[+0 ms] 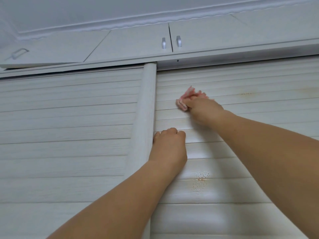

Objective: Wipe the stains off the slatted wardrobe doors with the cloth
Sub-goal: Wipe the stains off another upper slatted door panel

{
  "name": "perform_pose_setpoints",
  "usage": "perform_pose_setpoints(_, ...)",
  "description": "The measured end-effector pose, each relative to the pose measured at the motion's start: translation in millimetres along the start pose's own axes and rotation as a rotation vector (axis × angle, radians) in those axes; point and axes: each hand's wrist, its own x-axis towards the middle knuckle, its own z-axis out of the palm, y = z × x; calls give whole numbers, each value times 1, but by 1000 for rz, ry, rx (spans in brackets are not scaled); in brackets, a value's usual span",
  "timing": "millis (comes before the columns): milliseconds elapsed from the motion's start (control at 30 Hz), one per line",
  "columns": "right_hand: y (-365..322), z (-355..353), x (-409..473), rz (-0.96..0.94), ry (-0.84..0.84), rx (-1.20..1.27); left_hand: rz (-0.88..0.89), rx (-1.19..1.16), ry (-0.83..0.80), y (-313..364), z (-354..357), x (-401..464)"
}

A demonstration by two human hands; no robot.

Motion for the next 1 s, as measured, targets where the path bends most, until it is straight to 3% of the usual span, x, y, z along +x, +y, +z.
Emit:
perform_pose_setpoints(200, -26, 17, -6, -278, 14, 39, -9, -13, 12, -2, 0, 2)
perform_pose_setpoints(300, -11, 17, -13, -319, 44, 57, -36, -7, -1, 0, -2, 2)
perform_pose_setpoints(600, 75, 4, -44, -152, 108, 59, -187, -82, 58, 6, -3, 2)
perform_pose_setpoints(733, 122, -3, -57, -79, 108, 54, -219, 13, 125, 11, -1, 8)
perform_pose_setpoints(1000, 217, -19, -74, 124, 101, 47, -90, -35, 109, 65, 6, 48)
